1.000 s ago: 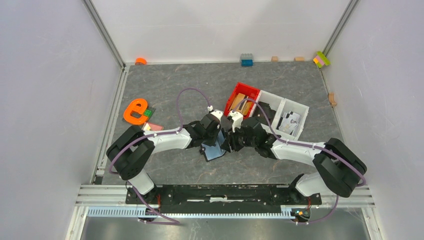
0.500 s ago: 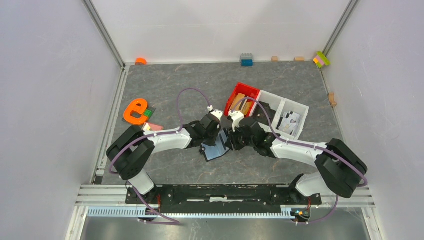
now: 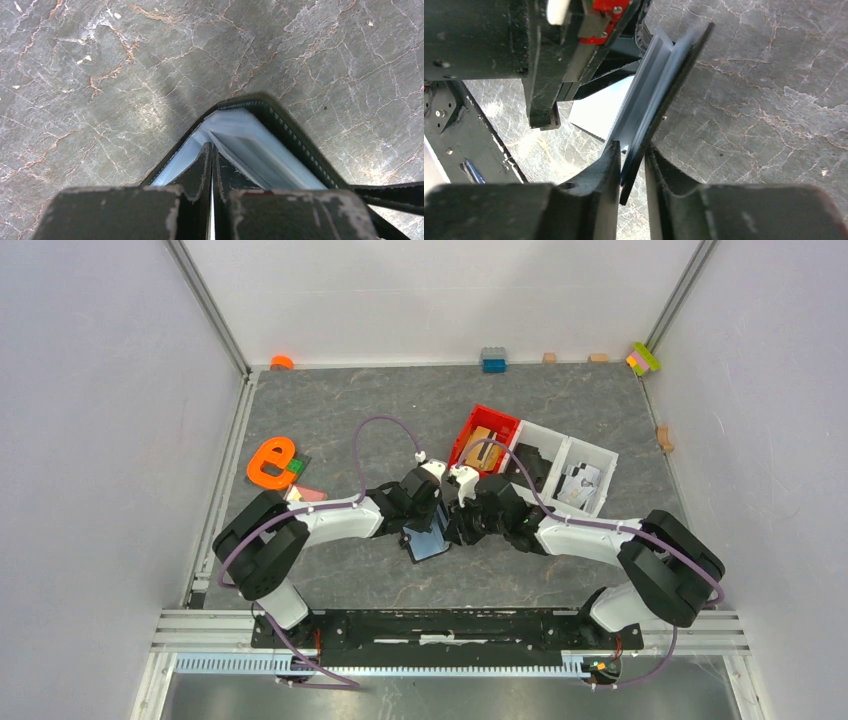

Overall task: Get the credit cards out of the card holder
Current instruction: Remove the credit card from the card holder.

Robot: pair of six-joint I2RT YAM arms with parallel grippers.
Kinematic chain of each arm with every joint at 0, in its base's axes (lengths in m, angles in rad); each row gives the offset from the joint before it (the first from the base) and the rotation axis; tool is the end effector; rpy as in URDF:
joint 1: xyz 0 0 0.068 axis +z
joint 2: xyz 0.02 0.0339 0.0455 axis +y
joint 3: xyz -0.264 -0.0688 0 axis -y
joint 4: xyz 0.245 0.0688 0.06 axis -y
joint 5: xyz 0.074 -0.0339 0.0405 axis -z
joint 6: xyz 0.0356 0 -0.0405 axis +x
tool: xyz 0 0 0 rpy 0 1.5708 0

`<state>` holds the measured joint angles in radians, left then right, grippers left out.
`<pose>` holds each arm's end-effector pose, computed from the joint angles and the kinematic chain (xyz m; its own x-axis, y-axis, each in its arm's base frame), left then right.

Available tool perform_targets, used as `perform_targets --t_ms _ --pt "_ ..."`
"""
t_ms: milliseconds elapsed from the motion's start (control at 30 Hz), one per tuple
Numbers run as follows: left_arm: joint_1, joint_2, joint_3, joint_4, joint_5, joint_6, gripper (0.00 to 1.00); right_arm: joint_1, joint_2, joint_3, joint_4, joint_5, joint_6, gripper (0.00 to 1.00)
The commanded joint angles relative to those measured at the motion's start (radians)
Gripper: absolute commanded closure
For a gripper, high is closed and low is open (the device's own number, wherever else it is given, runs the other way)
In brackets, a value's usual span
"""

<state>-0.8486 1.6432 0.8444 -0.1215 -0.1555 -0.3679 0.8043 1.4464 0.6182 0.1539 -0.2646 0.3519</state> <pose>0.2151 -0.2358 0.1562 -0.7352 0.2970 -0.6094 0.4447 0.8898 -0.1028 0.1887 0.2094 0.1679 -0.6950 -0.2422 -0.6770 -0.6364 0.6453 0.4225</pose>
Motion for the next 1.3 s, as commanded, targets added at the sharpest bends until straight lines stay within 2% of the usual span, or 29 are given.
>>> perform_targets --t_ms 0,67,200,267,433,500,600,767,867,967,1267 --pt "-0.001 -0.009 0.003 -0.042 -0.003 0.028 0.98 0.005 0.011 0.02 0.02 -0.004 0.006 0.78" --pt "-0.001 -0.032 -0.005 -0.043 -0.015 0.024 0.98 0.002 -0.014 0.01 0.018 0.043 0.009 0.87" --pt "-0.001 -0.11 -0.033 -0.038 -0.047 0.016 0.98 -0.02 -0.099 -0.037 0.027 0.132 0.031 0.97" --pt "0.001 -0.154 -0.054 -0.028 -0.064 0.01 0.98 -0.039 -0.135 -0.065 0.044 0.15 0.047 1.0" --pt "0.013 -0.247 -0.101 -0.011 -0.117 -0.014 0.96 -0.076 -0.197 -0.111 0.072 0.178 0.068 1.0" --pt "0.023 -0.262 -0.117 0.001 -0.109 -0.024 0.89 -0.078 -0.214 -0.119 0.075 0.189 0.068 1.0" --pt "0.044 -0.238 -0.112 0.006 -0.049 -0.039 0.72 -0.085 -0.23 -0.131 0.086 0.192 0.077 1.0" --pt "0.135 -0.205 -0.13 0.069 0.175 -0.078 0.46 -0.108 -0.264 -0.167 0.131 0.164 0.101 1.0" --pt "0.185 -0.245 -0.185 0.171 0.312 -0.103 0.32 -0.128 -0.299 -0.204 0.184 0.123 0.125 1.0" --pt "0.211 -0.311 -0.247 0.266 0.381 -0.127 0.13 -0.148 -0.342 -0.245 0.243 0.078 0.154 1.0" --pt "0.224 -0.471 -0.388 0.531 0.527 -0.171 0.11 -0.174 -0.491 -0.334 0.395 -0.029 0.224 1.0"
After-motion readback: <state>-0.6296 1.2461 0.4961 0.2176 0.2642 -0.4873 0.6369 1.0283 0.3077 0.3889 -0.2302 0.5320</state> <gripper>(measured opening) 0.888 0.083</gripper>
